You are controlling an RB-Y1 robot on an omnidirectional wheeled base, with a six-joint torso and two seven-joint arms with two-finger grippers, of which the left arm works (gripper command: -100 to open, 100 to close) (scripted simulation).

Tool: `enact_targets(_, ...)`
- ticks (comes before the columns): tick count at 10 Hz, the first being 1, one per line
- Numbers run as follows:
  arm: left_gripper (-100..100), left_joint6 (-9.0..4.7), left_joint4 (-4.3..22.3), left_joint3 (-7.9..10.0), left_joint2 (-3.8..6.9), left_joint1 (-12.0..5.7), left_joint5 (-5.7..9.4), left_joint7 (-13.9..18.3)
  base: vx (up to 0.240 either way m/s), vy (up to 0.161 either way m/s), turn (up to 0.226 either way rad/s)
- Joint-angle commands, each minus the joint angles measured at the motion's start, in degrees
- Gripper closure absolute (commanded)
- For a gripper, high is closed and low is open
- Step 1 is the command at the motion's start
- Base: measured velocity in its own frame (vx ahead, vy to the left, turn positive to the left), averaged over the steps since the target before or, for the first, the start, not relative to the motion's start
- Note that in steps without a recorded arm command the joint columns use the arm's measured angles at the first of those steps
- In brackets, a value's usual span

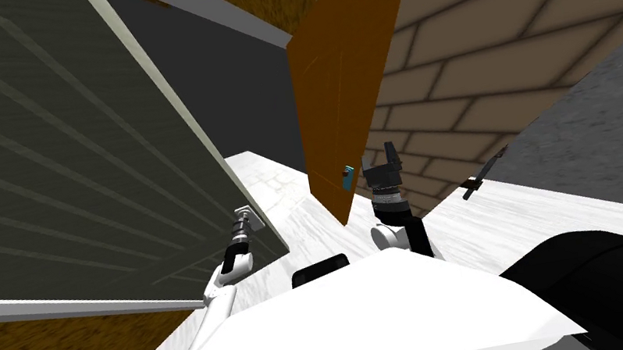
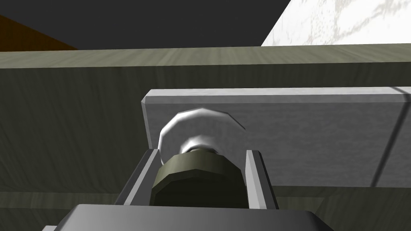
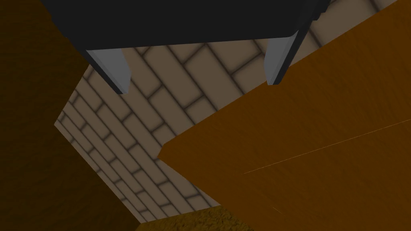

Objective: Pull the door open

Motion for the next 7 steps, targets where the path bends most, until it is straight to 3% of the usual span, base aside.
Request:
enact_targets(1,100,-0.3,-0.3,-1.0,0.55,0.26,-0.03,0.8,-0.231,0.093,-0.15)
enact_targets(7,100,-1.33,-1.6,-4.74,3.24,1.6,0.0,3.9,-0.238,0.077,-0.117)
